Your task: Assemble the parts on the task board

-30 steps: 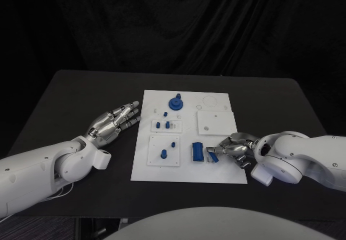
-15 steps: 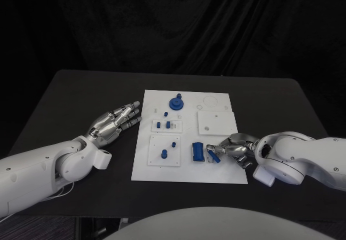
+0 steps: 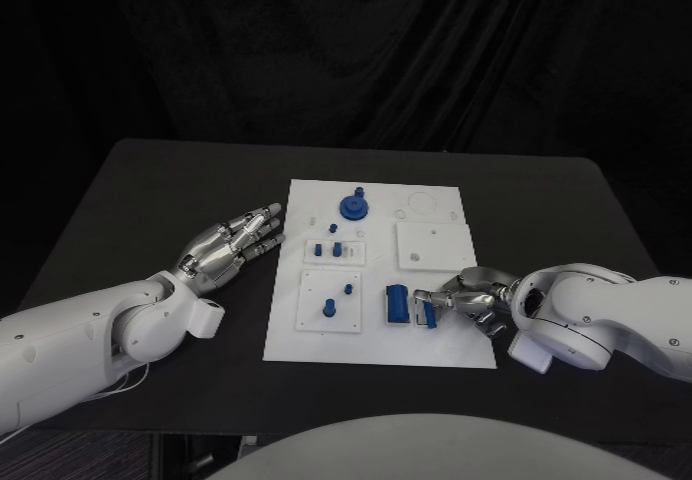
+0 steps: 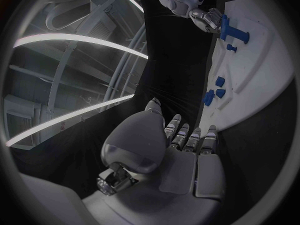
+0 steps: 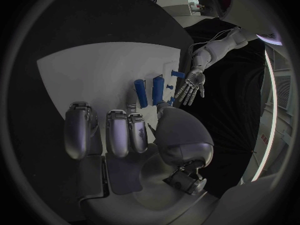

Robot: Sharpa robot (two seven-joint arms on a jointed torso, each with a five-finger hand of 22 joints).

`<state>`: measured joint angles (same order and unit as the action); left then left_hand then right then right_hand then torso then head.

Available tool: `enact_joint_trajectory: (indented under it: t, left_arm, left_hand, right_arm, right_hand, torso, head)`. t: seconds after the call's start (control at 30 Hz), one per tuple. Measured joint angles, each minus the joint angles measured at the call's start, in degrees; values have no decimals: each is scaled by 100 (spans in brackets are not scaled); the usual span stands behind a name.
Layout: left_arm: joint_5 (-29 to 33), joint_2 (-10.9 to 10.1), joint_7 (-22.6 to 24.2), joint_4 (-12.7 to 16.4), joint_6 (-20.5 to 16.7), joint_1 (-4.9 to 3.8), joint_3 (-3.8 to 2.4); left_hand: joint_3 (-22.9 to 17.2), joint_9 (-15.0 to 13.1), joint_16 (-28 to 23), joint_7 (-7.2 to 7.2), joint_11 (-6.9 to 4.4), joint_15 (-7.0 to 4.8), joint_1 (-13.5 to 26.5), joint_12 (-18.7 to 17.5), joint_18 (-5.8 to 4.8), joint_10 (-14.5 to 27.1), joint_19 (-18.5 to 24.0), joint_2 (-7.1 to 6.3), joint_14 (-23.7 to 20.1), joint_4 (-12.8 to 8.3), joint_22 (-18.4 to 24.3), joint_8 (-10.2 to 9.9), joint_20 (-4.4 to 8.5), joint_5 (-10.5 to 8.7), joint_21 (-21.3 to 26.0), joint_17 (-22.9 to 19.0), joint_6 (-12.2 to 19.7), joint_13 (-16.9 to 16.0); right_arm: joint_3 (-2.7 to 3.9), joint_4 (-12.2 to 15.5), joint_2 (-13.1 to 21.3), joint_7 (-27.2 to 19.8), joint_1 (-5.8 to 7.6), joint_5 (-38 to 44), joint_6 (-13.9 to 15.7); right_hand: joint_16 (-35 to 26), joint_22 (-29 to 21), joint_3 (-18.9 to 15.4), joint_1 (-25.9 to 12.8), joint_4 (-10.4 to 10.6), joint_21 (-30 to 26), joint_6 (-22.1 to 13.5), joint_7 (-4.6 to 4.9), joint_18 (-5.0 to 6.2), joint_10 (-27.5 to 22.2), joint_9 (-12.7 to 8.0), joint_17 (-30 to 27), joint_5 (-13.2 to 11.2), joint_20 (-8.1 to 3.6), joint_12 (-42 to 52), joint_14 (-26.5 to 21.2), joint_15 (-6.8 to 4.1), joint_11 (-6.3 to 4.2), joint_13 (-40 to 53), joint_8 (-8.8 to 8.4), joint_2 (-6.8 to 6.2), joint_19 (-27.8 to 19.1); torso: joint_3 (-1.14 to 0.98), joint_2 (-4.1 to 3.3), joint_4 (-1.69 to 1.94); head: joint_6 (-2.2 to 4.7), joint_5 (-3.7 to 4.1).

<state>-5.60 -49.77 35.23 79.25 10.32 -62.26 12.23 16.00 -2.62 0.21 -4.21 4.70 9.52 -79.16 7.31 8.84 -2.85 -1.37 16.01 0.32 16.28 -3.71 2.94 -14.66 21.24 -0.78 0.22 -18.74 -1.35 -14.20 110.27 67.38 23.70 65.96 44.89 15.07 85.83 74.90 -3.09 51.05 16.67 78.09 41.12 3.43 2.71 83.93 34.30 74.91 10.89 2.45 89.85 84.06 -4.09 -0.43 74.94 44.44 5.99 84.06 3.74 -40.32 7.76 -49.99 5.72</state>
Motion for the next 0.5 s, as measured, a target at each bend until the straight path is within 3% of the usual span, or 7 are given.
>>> enact_joint_trajectory:
  t: [0.23,0.5]
  left_arm:
    - [0,2,-21,-4,11,1,0]
    - [0,3,-35,-13,19,2,0]
  left_hand:
    - [0,0,0,-30,0,0,0,0,0,0,0,0,0,0,1,0,0,1,0,0,2,0]
    - [-9,0,0,-42,0,0,-52,0,0,0,0,-7,0,-9,1,0,0,26,0,0,0,0]
  right_arm:
    - [0,3,6,-14,0,-60,0]
    - [0,1,9,-122,0,-320,35]
  right_hand:
    - [0,0,-39,53,8,0,-2,-2,-1,7,96,0,110,-40,0,-17,-17,-33,0,150,111,0]
    - [0,0,-54,175,-8,0,-41,-41,-2,0,160,0,346,-40,0,3,-37,-40,-1,200,233,0]
  torso:
    - [0,-1,0]
    - [1,-2,0]
  head:
    - [0,-9]
    - [0,-20]
